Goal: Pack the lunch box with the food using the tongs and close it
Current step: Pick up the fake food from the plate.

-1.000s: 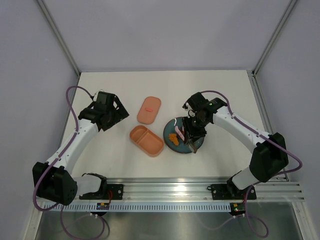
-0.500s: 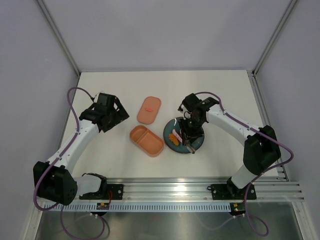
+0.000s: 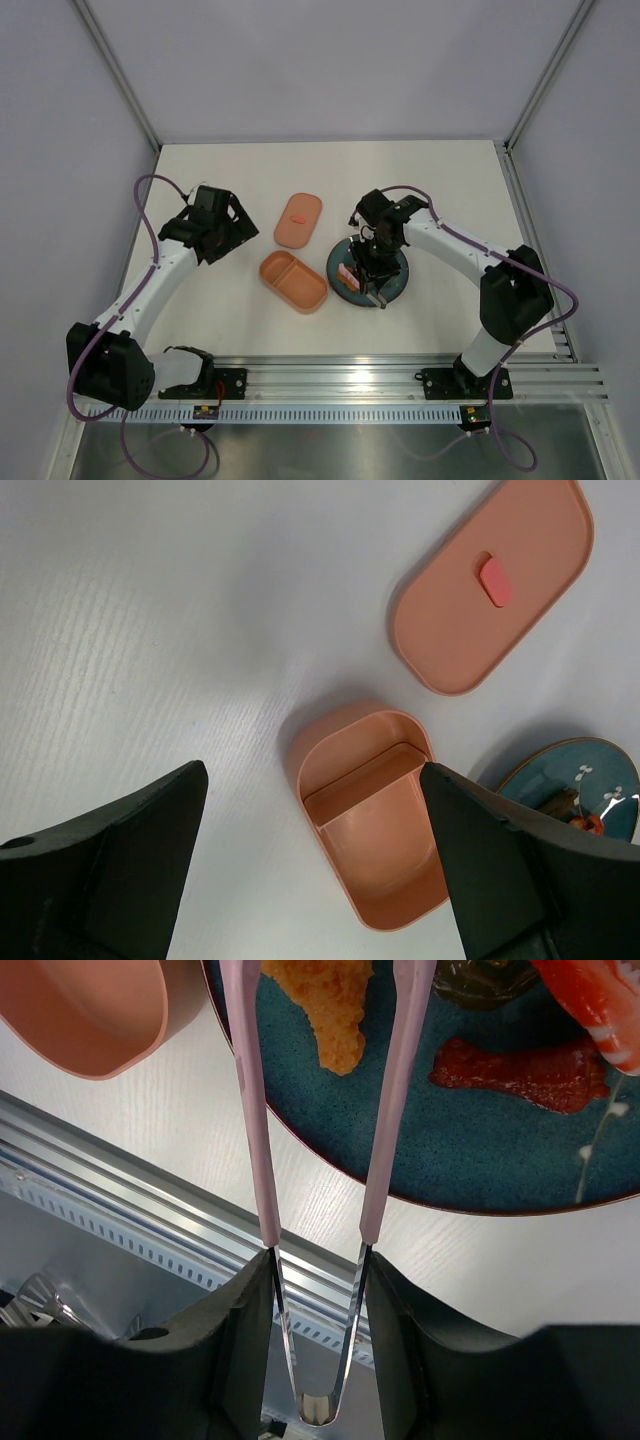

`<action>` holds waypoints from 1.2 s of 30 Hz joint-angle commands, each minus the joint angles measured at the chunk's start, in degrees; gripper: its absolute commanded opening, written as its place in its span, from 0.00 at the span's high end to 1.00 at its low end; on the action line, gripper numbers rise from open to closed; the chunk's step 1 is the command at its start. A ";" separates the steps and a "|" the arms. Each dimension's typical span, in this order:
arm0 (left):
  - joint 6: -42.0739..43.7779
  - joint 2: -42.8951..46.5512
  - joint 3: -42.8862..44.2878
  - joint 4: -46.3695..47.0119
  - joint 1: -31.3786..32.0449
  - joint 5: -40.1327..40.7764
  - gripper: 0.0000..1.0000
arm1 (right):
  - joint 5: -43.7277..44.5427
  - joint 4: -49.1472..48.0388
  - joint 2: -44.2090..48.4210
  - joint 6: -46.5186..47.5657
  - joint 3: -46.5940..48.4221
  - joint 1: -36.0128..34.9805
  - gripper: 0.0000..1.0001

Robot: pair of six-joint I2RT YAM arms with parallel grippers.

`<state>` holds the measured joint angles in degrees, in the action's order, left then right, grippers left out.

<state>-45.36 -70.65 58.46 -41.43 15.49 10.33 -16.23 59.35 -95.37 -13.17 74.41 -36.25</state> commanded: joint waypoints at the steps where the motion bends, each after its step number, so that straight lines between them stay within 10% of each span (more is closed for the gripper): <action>1: -0.34 0.43 -0.71 2.58 -0.19 -0.83 0.09 | -2.05 -0.38 -0.25 1.22 2.14 -0.93 0.53; 25: -1.22 0.87 -3.26 3.55 -0.19 -2.24 0.09 | -1.53 -1.43 -3.77 2.01 2.76 -2.07 0.53; 36: -1.22 1.39 -3.70 3.55 -0.11 -2.24 0.09 | 1.46 -0.03 0.01 0.69 4.34 -2.07 0.85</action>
<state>-46.17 -70.63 54.74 -39.75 15.49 8.75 -15.92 58.39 -98.96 -12.29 75.72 -37.60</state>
